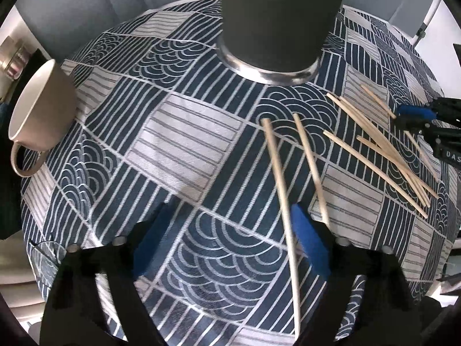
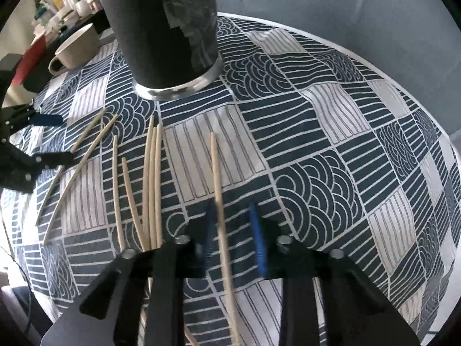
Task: Organize utensils
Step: 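Move both grippers back down to the remaining sticks on the cloth, then grasp a wooden stick with the right gripper while the left gripper grasps another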
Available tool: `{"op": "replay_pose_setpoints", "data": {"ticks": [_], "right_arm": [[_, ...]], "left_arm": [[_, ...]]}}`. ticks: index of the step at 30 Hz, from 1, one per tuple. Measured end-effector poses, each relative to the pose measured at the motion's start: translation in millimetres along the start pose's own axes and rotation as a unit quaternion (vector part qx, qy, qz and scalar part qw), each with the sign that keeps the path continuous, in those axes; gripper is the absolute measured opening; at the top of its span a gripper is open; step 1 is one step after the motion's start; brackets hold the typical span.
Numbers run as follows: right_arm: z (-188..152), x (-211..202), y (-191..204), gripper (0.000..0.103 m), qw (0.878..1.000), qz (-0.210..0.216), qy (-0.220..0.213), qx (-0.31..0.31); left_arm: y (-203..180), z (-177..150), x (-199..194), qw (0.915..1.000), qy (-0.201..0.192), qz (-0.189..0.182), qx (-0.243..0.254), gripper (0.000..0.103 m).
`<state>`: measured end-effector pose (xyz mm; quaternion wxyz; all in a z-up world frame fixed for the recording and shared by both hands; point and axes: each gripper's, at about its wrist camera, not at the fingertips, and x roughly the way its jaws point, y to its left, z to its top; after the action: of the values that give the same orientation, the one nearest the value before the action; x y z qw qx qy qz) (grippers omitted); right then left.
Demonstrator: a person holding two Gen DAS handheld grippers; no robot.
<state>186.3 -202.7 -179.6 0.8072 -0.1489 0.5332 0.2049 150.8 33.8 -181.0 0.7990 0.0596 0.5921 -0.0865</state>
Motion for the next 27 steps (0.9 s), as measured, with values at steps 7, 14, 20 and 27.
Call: {"op": "replay_pose_setpoints", "data": {"ticks": [7, 14, 20, 27], "right_arm": [[-6, -4, -11, 0.004, 1.0, -0.011, 0.003, 0.017], [-18, -9, -31, 0.004, 0.996, 0.016, 0.011, 0.083], [-31, -28, -47, 0.004, 0.991, 0.033, -0.011, 0.13], [-25, -64, -54, 0.005, 0.987, 0.038, -0.06, 0.145]], "left_arm": [[19, -5, -9, 0.9998, -0.002, 0.004, -0.017, 0.042], [39, -14, -15, 0.9983, 0.008, -0.012, -0.057, 0.005], [57, -22, -19, 0.9944, 0.026, -0.032, -0.097, 0.005], [76, -20, -44, 0.9922, 0.008, -0.031, -0.121, 0.005]]}}
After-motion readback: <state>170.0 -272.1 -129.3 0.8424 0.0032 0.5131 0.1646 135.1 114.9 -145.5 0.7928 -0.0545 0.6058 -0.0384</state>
